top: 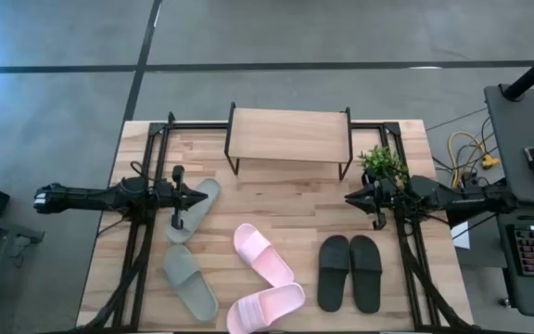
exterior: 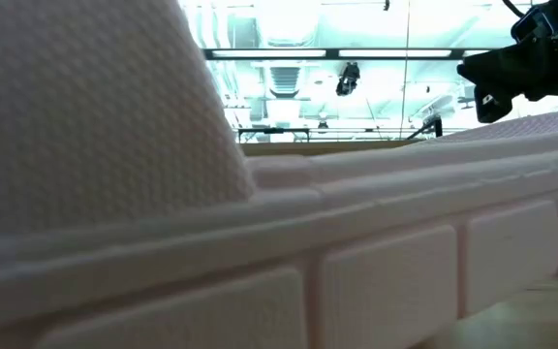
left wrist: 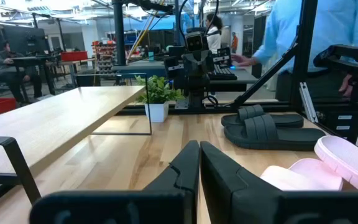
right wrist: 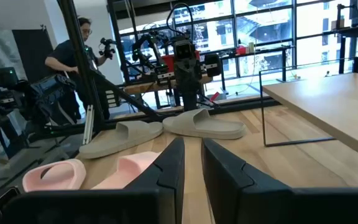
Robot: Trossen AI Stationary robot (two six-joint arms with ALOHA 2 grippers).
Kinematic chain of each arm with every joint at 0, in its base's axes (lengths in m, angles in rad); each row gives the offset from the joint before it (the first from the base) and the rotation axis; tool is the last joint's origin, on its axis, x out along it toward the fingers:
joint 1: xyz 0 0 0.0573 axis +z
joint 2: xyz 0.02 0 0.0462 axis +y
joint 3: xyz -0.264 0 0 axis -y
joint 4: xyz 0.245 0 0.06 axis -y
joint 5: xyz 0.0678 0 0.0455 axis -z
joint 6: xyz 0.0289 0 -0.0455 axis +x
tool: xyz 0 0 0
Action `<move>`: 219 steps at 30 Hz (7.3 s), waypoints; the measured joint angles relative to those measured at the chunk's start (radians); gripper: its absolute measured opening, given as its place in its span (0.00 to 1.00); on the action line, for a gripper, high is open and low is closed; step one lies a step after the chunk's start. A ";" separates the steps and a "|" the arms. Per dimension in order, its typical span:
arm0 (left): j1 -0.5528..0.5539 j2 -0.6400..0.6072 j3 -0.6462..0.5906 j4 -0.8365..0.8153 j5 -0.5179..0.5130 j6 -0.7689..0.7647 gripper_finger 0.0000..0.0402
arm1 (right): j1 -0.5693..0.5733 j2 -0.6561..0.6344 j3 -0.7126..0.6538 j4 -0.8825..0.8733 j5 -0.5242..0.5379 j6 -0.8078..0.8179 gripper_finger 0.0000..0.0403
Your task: Pick and place slides into the shelf
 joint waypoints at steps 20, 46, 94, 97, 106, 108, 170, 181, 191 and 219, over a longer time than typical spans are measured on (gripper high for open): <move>0.000 0.000 0.000 0.000 0.000 0.000 0.00 | 0.000 0.000 0.000 0.000 0.000 0.000 0.12; 0.000 0.000 0.000 0.001 0.000 0.000 0.00 | 0.000 0.005 0.041 0.071 -0.050 0.722 0.12; 0.000 0.000 0.000 0.001 0.000 0.000 0.00 | 0.632 1.384 1.384 -1.660 0.129 1.076 0.46; 0.000 0.000 0.000 0.001 0.000 0.000 0.00 | 0.724 1.482 1.399 -1.660 0.128 1.143 0.46; 0.000 0.000 0.000 0.001 0.000 0.000 0.00 | 0.896 1.743 1.442 -1.657 0.100 1.170 0.46; 0.000 0.000 0.000 0.001 0.000 0.000 0.00 | 0.906 1.783 1.442 -1.658 0.101 1.168 0.46; 0.000 0.000 0.000 0.003 0.000 0.000 0.00 | 0.794 1.677 1.376 -1.588 0.311 1.591 0.02; 0.000 0.000 0.000 0.003 0.000 0.000 0.00 | 0.490 1.558 1.388 -1.529 0.507 0.990 0.02; 0.000 0.000 0.000 0.004 0.000 0.000 0.00 | 0.184 1.667 1.371 -1.439 0.629 0.493 0.02; 0.000 0.000 0.000 0.004 0.000 0.000 0.00 | 0.027 1.889 1.320 -1.484 0.732 0.416 0.43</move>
